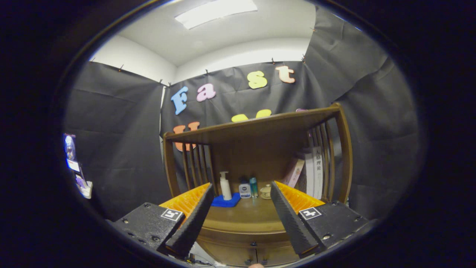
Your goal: Pull open the drawer, take out the items inside it, and place them on the countertop above the cabinet.
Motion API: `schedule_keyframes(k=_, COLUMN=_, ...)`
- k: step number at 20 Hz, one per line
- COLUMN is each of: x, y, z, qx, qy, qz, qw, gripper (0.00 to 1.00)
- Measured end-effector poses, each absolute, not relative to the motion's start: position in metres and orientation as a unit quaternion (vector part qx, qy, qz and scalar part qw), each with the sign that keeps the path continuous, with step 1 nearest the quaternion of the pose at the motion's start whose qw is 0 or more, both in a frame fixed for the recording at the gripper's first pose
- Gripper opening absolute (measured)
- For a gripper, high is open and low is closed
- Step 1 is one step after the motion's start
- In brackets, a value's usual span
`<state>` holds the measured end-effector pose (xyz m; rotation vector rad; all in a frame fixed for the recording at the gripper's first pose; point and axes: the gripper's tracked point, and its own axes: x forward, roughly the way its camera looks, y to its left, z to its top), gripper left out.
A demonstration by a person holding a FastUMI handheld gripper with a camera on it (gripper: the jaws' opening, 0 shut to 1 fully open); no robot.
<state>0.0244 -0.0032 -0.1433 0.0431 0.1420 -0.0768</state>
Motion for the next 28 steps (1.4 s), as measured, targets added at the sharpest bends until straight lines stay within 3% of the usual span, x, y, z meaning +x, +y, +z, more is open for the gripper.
schedule_keyframes(k=23, x=0.034, y=-0.033, z=-0.388, qx=0.001, qy=0.231, qz=-0.092, qw=0.968, gripper=0.98)
schedule_keyframes(k=28, x=0.034, y=-0.038, z=-0.416, qx=-0.011, qy=0.262, qz=-0.099, qw=0.960, gripper=0.88)
